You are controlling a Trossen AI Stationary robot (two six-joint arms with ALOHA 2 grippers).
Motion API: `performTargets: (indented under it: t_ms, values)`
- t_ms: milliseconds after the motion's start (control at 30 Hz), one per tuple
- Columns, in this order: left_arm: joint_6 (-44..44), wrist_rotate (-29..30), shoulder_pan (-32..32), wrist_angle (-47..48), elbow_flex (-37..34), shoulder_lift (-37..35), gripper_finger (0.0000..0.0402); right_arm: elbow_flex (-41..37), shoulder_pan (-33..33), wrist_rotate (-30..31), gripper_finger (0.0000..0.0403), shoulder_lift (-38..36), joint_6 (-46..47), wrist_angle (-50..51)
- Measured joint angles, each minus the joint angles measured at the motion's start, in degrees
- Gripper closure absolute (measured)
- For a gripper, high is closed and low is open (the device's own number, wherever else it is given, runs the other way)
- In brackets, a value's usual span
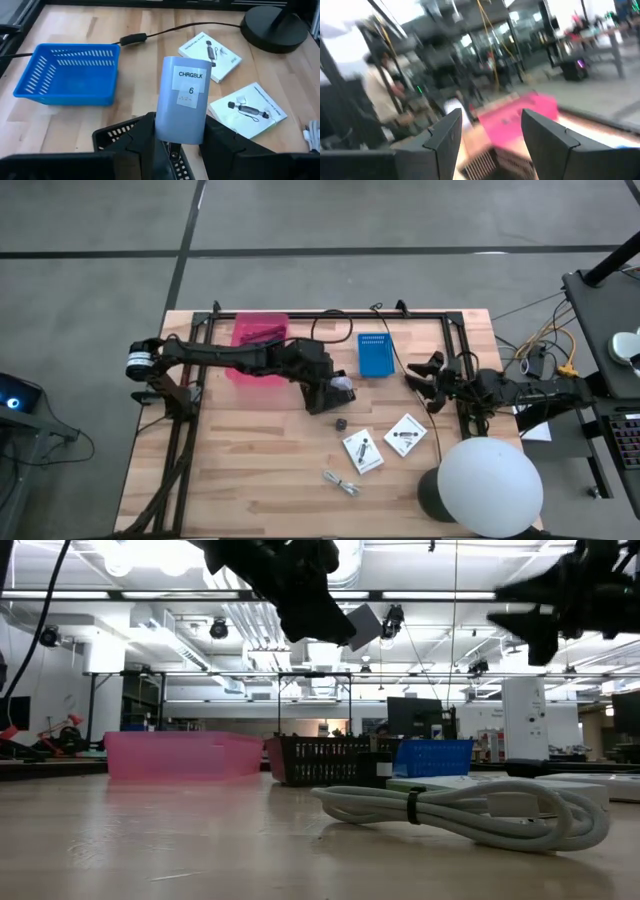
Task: Pick and place items into bin
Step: Put the blue charger adapter into the blue bin
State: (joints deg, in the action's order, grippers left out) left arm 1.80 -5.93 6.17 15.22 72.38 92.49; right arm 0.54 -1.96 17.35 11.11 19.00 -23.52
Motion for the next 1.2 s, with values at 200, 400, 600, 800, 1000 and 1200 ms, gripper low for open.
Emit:
performTargets:
  t_ms: [200,400,600,800,1000,1200]
  values:
    - [0.0,0.0,0.3,-0.3,0.0,0.0,0.0294,1.2,0.0,-2.4,0.0211,2.5,-2.9,-7.3]
    - [0.0,0.1,0.4,-1.3,0.3,0.0,0.0294,10.0,0.3,-4.3,0.0211,11.3,-8.0,-6.0]
    - [0.0,0.5,0.7,-1.4,1.0,0.0,0.0294,22.2,2.9,-4.5,0.0211,21.2,-8.4,15.4]
    - [0.0,0.6,1.0,-1.5,1.3,0.0,0.0294,29.0,4.9,-4.4,0.0211,30.9,-10.5,19.8]
    - [0.1,3.8,1.1,-1.5,1.3,0.0,0.0294,34.7,6.7,-8.0,0.0211,39.3,-12.4,20.0]
    - [0.0,4.9,1.5,-1.6,1.3,0.0,0.0294,39.2,9.4,-16.1,0.0206,47.5,-12.6,20.3]
